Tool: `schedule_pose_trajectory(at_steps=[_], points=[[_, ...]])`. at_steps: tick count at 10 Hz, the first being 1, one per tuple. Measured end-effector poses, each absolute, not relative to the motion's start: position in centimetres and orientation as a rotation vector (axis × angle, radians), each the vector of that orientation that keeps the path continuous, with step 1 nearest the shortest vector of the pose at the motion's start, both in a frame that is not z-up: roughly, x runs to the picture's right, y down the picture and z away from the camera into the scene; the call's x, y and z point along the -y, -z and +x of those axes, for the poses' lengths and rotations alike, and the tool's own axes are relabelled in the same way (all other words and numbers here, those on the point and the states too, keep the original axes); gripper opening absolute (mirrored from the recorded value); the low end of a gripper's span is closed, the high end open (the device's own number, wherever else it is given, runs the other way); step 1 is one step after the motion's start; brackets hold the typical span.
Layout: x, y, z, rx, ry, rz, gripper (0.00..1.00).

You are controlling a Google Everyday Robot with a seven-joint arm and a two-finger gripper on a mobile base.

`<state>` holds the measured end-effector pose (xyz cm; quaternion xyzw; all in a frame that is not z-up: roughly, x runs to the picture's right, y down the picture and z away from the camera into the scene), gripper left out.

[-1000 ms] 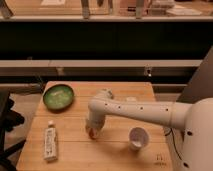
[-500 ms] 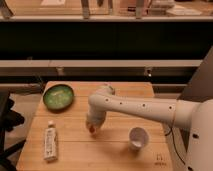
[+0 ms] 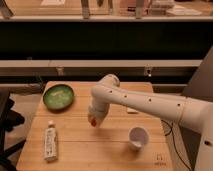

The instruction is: Place the pepper in the ceramic cup

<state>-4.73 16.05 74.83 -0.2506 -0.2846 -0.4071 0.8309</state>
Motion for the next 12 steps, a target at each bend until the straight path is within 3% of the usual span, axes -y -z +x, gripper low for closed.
schedule_pose_trajectory(at_steps=[7,12], points=[[-13.4,-71.3,-1.6,0.577,0.84,-0.468,0.0],[-13.9,-70.3,2.5,0.564,0.783,-0.435,0.0]])
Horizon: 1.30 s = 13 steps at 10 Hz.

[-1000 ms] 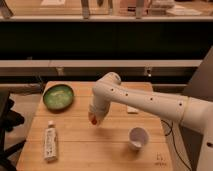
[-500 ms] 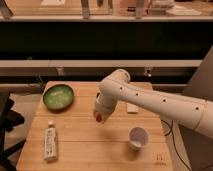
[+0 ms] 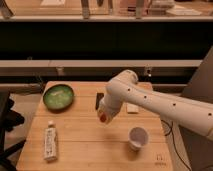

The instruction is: Place the pepper in the ceramic cup

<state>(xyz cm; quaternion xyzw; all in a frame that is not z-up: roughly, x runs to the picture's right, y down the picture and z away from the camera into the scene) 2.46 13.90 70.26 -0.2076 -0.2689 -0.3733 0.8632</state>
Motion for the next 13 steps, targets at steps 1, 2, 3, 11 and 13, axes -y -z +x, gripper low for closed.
schedule_pose_trajectory(at_steps=[1,2,3,11,13], points=[[-13.9,-70.0,3.3,0.559,0.768,-0.43,0.0],[-13.9,-69.8,3.7,0.556,0.762,-0.424,0.0],[-13.9,-69.6,4.1,0.553,0.755,-0.416,0.0],[-14.7,-67.8,10.8,0.509,0.688,-0.401,0.0],[-15.2,-67.8,11.5,0.505,0.679,-0.401,0.0]])
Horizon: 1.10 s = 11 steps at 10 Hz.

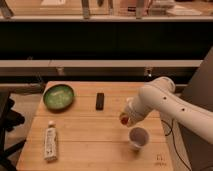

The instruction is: Place the pepper in the ceramic cup

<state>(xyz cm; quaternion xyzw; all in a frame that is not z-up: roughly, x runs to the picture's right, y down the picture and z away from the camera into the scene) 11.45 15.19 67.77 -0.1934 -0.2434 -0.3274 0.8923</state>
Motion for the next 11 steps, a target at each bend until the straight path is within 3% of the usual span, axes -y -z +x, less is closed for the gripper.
schedule_pose_trajectory(at_steps=[11], points=[[-17.6,-67.5,15.7,0.481,0.612,-0.414,0.0]])
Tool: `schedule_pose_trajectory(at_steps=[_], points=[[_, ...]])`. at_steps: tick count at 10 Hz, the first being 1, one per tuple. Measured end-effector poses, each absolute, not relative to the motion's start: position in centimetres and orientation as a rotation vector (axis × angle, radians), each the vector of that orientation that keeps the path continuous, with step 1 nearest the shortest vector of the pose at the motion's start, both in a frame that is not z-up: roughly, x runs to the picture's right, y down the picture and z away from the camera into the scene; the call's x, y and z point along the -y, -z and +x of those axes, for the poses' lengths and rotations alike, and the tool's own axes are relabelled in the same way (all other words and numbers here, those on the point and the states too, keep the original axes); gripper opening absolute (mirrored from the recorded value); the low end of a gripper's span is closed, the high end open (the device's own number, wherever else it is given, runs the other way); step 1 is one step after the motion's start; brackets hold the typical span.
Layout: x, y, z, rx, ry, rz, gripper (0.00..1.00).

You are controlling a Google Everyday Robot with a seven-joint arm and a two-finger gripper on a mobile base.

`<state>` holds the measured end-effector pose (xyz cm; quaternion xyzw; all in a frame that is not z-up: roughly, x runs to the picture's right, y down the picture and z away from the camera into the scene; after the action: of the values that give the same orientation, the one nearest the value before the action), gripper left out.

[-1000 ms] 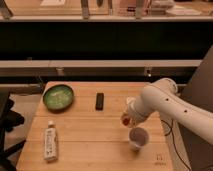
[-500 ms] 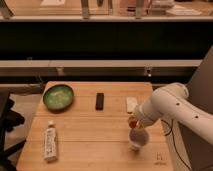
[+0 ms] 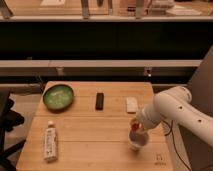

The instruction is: Place the pepper in the ceramic cup

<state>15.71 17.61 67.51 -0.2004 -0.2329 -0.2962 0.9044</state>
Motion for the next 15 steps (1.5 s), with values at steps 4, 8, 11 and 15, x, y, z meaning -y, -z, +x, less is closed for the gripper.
schedule_pose_trajectory(at_steps=[4,8,11,15], points=[[-17.9,-67.5,16.3,0.476,0.598,-0.412,0.0],[-18.0,-67.5,16.6,0.469,0.586,-0.41,0.21],[-18.0,-67.5,16.7,0.463,0.579,-0.408,0.49],[-18.0,-67.5,17.1,0.457,0.568,-0.406,0.6]])
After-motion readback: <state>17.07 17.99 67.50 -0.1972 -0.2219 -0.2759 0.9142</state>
